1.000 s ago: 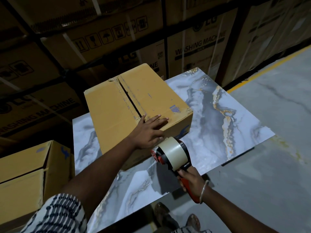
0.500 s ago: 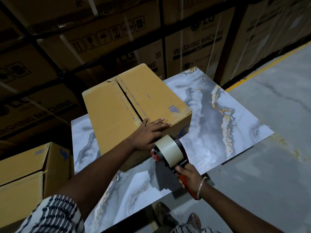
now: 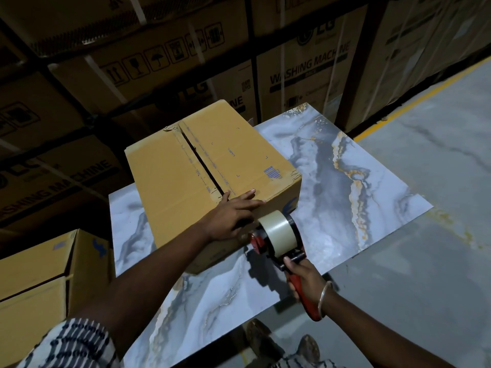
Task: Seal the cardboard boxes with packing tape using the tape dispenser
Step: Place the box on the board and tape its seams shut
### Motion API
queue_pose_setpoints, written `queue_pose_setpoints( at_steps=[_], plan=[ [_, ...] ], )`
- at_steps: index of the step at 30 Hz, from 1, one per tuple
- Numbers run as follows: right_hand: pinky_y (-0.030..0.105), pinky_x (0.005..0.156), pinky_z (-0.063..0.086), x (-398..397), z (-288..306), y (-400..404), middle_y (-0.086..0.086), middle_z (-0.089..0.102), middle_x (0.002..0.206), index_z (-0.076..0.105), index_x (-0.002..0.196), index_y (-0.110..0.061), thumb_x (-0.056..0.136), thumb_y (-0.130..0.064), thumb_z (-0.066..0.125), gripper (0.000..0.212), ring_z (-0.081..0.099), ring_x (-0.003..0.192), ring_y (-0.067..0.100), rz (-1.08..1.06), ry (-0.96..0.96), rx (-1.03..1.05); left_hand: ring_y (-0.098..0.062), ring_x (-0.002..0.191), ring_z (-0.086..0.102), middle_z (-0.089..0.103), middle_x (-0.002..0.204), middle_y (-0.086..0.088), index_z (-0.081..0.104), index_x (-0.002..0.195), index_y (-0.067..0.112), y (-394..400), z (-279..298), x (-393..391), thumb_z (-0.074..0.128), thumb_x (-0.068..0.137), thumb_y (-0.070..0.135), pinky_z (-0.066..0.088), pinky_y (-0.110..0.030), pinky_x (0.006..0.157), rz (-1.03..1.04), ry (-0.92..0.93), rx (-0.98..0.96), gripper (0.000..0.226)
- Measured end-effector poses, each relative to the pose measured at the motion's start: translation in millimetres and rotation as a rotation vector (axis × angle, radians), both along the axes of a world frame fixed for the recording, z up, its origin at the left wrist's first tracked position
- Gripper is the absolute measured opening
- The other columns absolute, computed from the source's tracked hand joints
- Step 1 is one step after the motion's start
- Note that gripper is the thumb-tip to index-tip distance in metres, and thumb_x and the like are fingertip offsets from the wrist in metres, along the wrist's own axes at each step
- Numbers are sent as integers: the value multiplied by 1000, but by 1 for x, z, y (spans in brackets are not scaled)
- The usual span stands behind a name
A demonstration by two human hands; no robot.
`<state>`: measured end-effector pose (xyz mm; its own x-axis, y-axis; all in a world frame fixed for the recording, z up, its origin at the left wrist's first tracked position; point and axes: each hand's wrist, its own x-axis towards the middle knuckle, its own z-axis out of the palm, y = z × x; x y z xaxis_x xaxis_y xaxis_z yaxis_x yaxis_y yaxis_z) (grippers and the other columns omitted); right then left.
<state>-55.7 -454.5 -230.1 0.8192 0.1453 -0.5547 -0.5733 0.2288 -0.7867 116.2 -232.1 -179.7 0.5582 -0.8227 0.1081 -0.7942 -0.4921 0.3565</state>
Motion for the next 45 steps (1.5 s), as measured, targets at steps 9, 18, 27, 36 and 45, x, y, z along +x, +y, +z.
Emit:
queue_pose_setpoints(
  at_steps=[9, 18, 27, 36, 45],
  plan=[
    [25, 43, 27, 4, -7, -25, 11, 37, 53, 46, 68, -7, 87, -47, 61, 46, 32, 37, 18, -68, -19, -18, -30, 137, 42, 48, 145, -4, 72, 96, 26, -14, 20, 7, 44, 86, 46, 31, -77, 94, -24, -202, 309, 36],
    [23, 38, 26, 2, -14, -31, 10, 35, 53, 44, 67, -7, 78, -50, 70, 51, 32, 35, 18, -148, -8, 23, -30, 126, 28, 31, 125, -6, 27, 143, 45, -37, 41, 27, 59, 79, 35, 15, -69, 110, 27, -65, 654, 72],
    [24, 42, 28, 1, -8, -32, 11, 40, 52, 48, 69, -5, 79, -54, 67, 53, 33, 36, 19, -122, -25, 5, -22, 108, 38, 42, 116, -3, 19, 147, 45, -17, 15, 16, 59, 78, 39, 28, -56, 103, 116, -66, 260, 80],
    [23, 40, 31, 7, 2, -26, 12, 41, 53, 60, 95, 2, 73, -63, 71, 70, 36, 36, 19, -120, -69, -12, -27, 149, 17, 23, 157, -2, 16, 157, 37, -26, 13, 4, 56, 90, 55, 2, -65, 116, 374, 3, 271, 81],
    [22, 40, 29, 7, 8, -21, 10, 42, 55, 54, 86, -4, 72, -58, 75, 60, 37, 38, 19, -147, -82, 30, -35, 154, 0, 2, 164, -24, 4, 155, -5, -51, -3, -42, 41, 93, 71, -5, -48, 119, 910, -92, 393, 105]
  ],
)
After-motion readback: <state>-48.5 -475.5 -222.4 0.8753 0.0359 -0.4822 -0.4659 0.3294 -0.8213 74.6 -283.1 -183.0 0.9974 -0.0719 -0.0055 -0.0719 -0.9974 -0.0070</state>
